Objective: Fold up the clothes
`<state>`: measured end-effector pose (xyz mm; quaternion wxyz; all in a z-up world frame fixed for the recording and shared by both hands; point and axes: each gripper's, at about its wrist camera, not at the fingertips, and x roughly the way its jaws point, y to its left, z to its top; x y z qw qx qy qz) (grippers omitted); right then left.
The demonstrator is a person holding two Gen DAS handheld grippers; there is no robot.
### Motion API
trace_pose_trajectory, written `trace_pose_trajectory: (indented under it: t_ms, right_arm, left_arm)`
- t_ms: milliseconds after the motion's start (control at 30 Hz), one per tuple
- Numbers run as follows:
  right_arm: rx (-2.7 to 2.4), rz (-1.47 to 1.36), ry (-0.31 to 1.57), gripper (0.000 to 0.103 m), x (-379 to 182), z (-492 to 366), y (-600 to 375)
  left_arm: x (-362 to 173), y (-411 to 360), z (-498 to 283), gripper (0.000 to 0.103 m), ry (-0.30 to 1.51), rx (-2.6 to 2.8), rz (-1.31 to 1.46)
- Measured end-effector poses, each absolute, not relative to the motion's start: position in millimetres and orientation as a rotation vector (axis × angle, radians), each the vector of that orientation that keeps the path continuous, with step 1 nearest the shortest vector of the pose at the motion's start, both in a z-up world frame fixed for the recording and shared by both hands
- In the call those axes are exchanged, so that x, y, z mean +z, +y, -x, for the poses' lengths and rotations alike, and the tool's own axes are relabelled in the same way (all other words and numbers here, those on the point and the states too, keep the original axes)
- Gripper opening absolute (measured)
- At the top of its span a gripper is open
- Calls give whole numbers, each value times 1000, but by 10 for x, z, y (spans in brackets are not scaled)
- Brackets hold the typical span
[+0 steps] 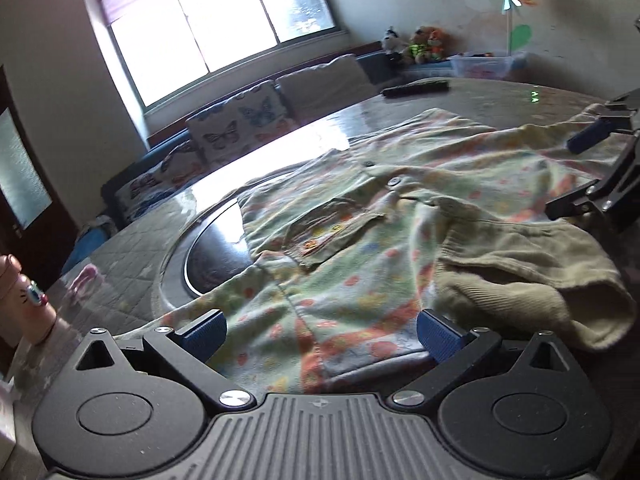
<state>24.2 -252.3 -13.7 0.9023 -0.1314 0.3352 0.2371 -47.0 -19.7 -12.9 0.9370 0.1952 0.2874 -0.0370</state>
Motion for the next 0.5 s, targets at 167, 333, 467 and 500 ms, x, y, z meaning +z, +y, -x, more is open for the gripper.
trace_pose_trajectory:
  t_ms: [167,333,467,500]
  right_arm:
    - [486,267,704,101,-67,-196,-2600]
    - [526,215,665,95,137,-178,-2570]
    - [627,185,654,83,233,-162,-2338]
    - [641,183,657,77,233,-163,-2305]
  left_arm:
    - [-102,-221,554,103,581,-157,-414]
    - [29,-104,485,103,558,-120,-369]
    - [139,16,369,103,547,-68,-296]
    - [141,23,335,103,547,-56,-287]
